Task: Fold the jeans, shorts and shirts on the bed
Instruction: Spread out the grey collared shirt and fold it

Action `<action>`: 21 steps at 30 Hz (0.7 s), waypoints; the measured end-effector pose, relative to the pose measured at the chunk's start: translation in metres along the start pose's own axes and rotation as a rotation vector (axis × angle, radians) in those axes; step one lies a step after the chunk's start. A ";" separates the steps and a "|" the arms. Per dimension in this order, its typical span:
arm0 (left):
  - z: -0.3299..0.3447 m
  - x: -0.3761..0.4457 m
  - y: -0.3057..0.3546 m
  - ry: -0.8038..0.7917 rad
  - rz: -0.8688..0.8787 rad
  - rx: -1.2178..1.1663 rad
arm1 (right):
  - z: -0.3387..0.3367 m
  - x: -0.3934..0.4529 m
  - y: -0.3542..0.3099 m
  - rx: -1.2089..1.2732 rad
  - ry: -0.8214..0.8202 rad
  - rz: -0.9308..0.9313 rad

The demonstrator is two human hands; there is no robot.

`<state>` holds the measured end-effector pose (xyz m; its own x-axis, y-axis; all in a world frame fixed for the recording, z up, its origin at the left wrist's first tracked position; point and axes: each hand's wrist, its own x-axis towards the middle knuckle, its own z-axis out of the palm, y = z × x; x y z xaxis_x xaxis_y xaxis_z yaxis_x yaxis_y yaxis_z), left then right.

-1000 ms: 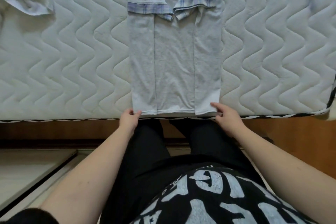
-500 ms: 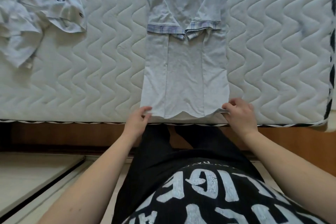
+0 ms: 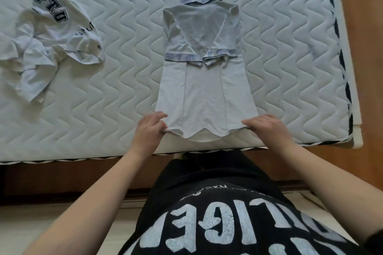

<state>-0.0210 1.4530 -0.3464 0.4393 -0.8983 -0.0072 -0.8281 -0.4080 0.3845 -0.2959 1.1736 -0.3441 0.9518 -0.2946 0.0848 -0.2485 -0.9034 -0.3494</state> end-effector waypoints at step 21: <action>-0.078 -0.043 -0.002 -0.507 -0.052 -0.173 | -0.065 -0.042 -0.090 0.090 -0.036 0.229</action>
<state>-0.0108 1.5051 -0.2747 0.2198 -0.8612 -0.4584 -0.7211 -0.4599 0.5182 -0.3255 1.2470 -0.2557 0.8787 -0.4758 -0.0394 -0.4434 -0.7826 -0.4371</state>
